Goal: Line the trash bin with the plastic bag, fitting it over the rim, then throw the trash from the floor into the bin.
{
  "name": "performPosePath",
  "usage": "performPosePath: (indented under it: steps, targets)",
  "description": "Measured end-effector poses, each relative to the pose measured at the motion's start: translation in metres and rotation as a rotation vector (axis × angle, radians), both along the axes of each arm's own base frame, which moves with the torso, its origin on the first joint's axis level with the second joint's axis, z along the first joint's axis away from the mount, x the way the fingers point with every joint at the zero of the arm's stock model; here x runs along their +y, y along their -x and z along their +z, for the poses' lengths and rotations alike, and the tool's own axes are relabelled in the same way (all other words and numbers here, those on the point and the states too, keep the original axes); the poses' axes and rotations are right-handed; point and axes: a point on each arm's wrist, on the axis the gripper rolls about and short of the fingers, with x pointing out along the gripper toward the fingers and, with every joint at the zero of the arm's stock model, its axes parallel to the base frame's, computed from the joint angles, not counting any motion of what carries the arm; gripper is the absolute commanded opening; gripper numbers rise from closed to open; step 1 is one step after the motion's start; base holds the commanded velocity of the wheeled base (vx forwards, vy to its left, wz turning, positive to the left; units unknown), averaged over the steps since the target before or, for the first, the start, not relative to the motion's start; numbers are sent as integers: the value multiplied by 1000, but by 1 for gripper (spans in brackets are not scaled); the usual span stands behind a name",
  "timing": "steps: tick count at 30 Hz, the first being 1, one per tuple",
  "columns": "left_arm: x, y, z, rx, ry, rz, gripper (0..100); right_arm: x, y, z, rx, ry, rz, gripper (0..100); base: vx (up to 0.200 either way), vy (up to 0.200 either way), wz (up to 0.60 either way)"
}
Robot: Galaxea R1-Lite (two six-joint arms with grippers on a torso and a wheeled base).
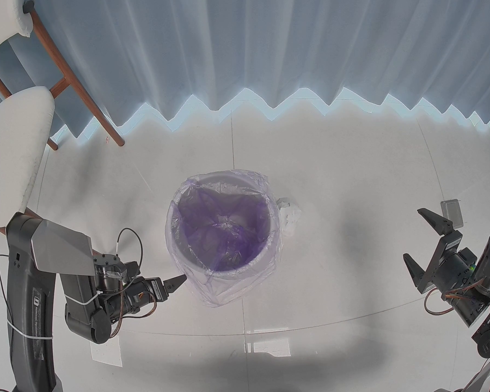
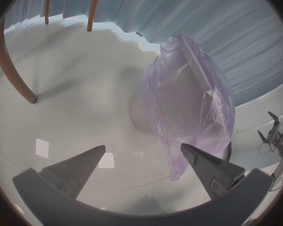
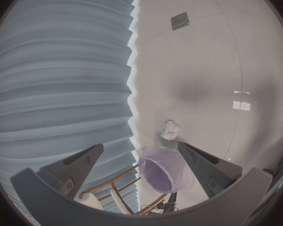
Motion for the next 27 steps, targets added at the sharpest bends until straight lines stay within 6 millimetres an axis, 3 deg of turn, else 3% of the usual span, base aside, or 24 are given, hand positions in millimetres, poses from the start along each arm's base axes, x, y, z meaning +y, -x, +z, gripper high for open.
performPosePath:
  steps: [7, 17, 18, 27]
  targets:
    - [-6, -18, 0, -41, 46, 6, 100, 1, 0, 0, -1, 0, 3, 100, 0, 0, 0]
    - [-8, -32, -20, -42, 44, 17, 100, 1, 1, 0, -1, 0, 5, 100, 0, 0, 0]
    - [-9, -32, -22, -41, 41, 22, 0, 1, 1, 0, -1, 0, 4, 100, 0, 0, 0]
    - [-14, -41, -30, -55, 40, 53, 0, 2, 1, 0, -1, 1, 5, 100, 0, 0, 0]
